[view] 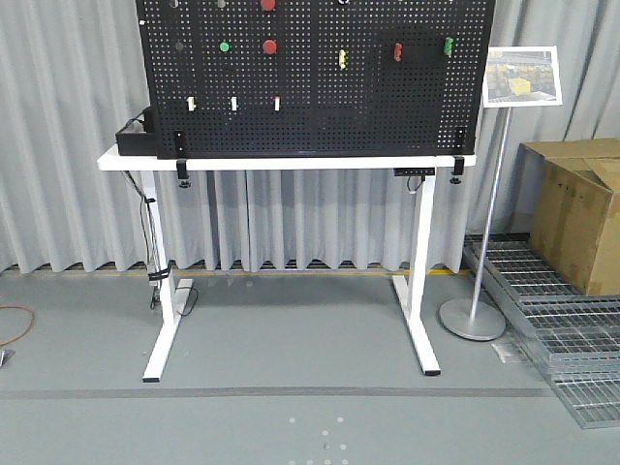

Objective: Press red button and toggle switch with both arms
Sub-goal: 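Drive the base forward toward the black pegboard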

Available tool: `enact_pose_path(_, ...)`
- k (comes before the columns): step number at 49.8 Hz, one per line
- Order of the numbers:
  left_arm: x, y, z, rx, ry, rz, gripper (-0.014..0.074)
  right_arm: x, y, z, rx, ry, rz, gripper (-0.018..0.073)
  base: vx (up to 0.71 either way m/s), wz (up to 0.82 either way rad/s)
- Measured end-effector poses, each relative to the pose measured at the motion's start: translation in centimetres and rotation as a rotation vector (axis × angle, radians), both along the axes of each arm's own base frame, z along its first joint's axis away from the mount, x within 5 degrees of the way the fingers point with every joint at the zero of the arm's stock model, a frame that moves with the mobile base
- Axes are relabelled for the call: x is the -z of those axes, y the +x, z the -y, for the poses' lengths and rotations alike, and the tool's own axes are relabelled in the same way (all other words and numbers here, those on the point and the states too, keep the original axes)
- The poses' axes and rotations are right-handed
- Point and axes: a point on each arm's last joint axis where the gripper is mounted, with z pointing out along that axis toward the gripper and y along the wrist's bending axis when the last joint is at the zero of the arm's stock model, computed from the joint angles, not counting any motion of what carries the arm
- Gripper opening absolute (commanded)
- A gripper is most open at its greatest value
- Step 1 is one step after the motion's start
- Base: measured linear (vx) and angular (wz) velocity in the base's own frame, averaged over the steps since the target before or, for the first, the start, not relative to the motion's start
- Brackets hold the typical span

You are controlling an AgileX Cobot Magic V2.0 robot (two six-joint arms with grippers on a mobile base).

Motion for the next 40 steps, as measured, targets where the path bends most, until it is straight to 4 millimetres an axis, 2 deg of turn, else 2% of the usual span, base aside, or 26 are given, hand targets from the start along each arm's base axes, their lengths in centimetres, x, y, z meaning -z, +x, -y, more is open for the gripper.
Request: enact_pose_path(40,0.00,0.00,0.00,0.000,0.000,0.000,0.0002,0.00,0.00,0.00,0.000,0.000,0.000,-0.0003,0.03,0.01)
